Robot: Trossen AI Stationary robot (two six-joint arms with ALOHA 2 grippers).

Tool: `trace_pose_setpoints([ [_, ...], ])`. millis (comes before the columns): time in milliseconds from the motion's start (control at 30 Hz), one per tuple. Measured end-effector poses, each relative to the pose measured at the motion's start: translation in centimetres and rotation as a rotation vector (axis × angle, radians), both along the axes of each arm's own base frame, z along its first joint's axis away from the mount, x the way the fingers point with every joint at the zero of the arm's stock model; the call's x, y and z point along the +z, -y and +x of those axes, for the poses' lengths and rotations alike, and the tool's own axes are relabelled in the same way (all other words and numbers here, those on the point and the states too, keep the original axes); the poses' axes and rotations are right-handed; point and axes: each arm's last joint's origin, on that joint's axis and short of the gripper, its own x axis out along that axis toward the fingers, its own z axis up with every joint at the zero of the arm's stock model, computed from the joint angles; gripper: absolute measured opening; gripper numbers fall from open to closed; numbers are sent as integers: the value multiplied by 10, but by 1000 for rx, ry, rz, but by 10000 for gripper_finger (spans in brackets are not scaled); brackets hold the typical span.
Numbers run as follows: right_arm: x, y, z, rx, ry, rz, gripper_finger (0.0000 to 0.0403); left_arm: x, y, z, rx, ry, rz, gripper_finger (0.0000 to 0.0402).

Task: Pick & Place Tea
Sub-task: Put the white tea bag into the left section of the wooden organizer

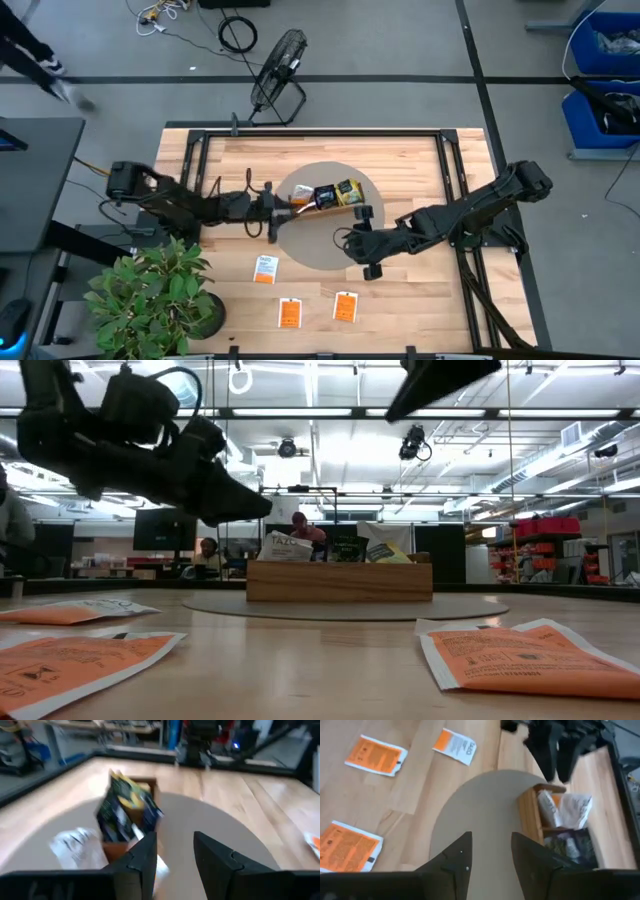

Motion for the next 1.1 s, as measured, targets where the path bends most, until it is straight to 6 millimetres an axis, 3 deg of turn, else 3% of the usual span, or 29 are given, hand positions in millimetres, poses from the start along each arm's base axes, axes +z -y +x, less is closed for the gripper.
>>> trace_pose_setpoints([
  [333,-24,0,-5,-45,-3,47,144,0,39,-21,-200,-348,12,151],
  [567,-26,-1,-4,-45,16,55,144,-2,55,-33,-395,-476,-160,185],
  [767,-26,-1,-4,-44,19,57,144,-15,63,-42,-389,-623,-202,207],
  [1100,-24,-1,-2,-44,37,64,144,-19,79,-53,-354,-680,-102,213],
])
